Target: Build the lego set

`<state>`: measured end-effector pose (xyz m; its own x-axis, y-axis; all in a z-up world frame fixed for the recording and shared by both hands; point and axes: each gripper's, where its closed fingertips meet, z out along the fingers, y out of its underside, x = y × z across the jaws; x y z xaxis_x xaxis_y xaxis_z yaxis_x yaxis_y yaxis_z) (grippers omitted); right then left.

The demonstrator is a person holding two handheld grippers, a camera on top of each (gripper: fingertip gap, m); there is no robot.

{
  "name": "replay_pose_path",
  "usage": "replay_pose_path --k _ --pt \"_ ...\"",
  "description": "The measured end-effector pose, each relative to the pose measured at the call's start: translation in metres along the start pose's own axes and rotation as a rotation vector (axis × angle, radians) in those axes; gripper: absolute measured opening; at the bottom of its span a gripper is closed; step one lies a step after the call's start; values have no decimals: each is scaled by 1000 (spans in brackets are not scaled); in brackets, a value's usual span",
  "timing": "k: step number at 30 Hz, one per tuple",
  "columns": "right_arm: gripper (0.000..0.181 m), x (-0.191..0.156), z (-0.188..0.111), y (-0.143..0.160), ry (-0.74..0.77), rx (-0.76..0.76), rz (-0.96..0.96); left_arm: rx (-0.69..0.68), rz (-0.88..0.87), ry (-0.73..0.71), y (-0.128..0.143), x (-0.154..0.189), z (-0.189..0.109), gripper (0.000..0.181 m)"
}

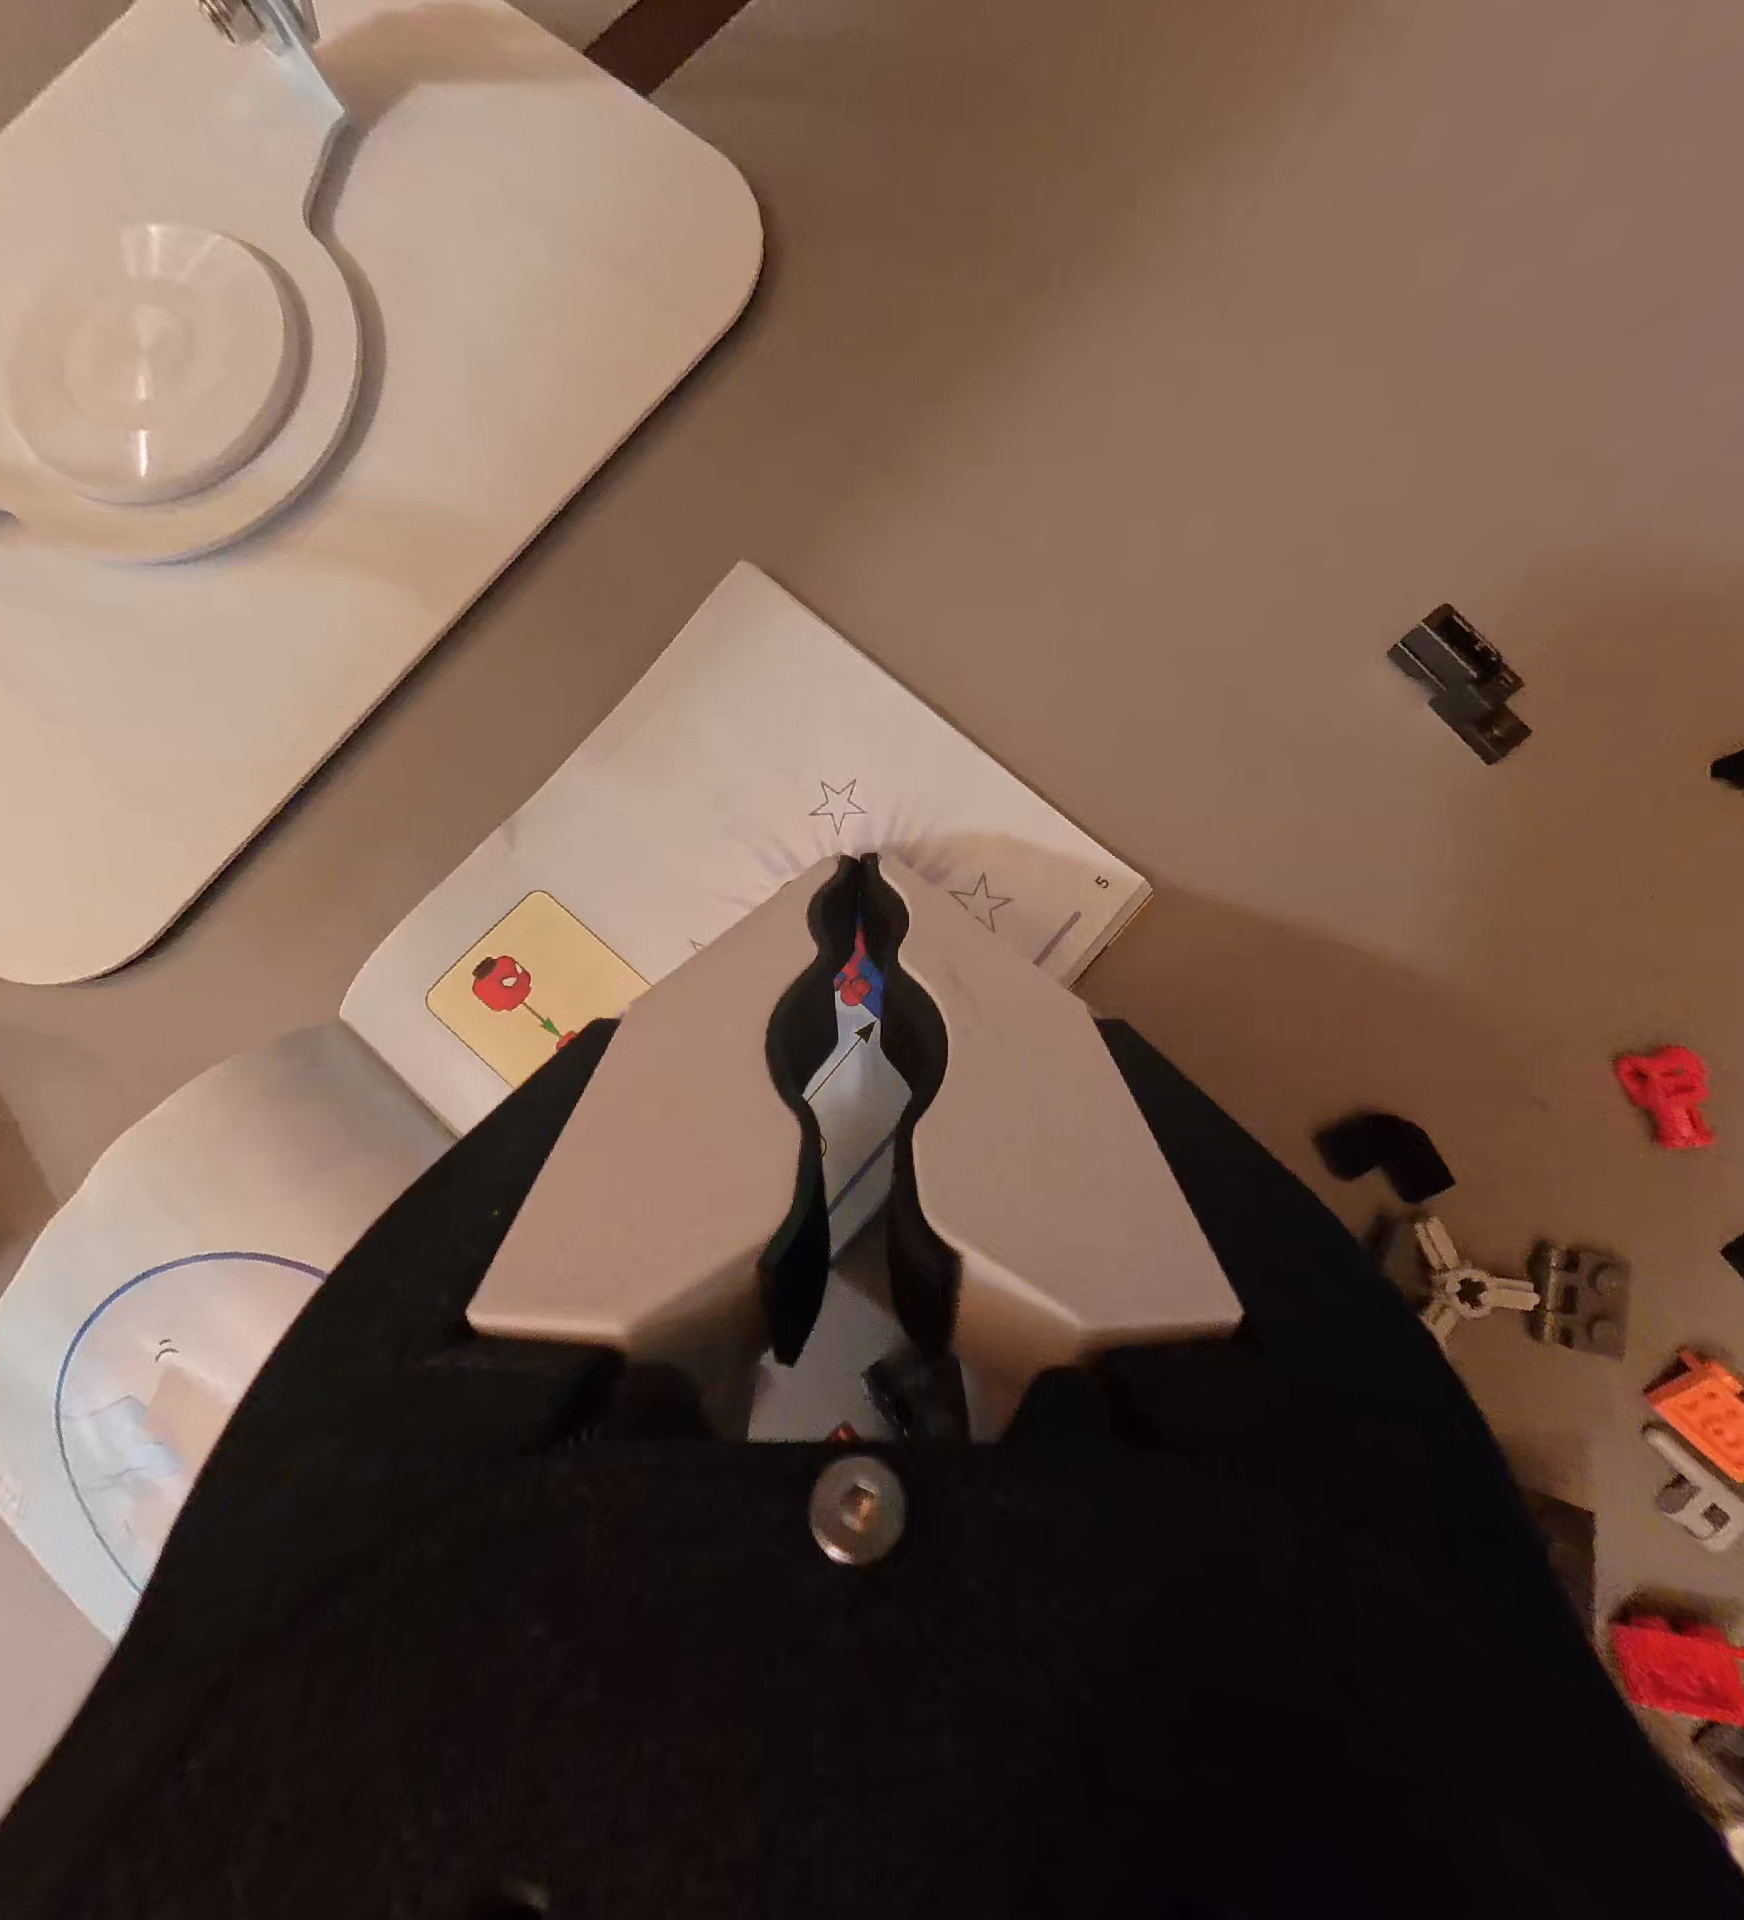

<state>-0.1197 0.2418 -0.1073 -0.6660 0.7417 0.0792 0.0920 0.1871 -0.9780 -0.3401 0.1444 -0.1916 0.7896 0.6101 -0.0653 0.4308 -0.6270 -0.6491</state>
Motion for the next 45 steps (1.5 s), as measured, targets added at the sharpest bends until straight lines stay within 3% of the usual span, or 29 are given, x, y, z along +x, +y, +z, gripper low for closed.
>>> replay_pose_path --k 2,5,8,11,17,22,25,29,35,38,40,42,45 --pt "45 0 0 0 0 2 1 4 -19 9 -2 1 -2 7" --pt "45 0 0 0 0 0 2 45 14 32 -7 9 -5 73" --pt "45 0 0 0 0 -4 -1 29 53 -45 -2 0 -2 96" --pt "45 0 0 1 -1 -5 -2 25 -61 43 2 3 1 82" --pt "45 0 1 1 -2 -9 -3 19 -57 11 3 -2 1 68" --pt "44 -1 1 1 -1 -10 -7 8 -48 -11 2 -9 1 45" --pt "44 -1 0 1 0 -9 -7 4 38 -120 2 -20 2 5" --pt "44 -1 0 1 0 -7 -8 -1 136 -196 2 -21 2 5" --pt "44 -1 -1 0 2 -6 -9 0 -49 -20 -3 -15 -6 2" --pt "44 -1 -1 1 0 -9 -5 62 -7 30 -13 2 -16 71" --pt "44 -1 -1 1 -1 -14 -7 27 31 16 -8 6 -11 99" --pt "44 -1 -1 1 -2 -15 -9 -28 42 -12 3 3 -1 108" --pt "44 -1 -1 1 -2 -11 -6 -11 -36 31 3 3 3 97"
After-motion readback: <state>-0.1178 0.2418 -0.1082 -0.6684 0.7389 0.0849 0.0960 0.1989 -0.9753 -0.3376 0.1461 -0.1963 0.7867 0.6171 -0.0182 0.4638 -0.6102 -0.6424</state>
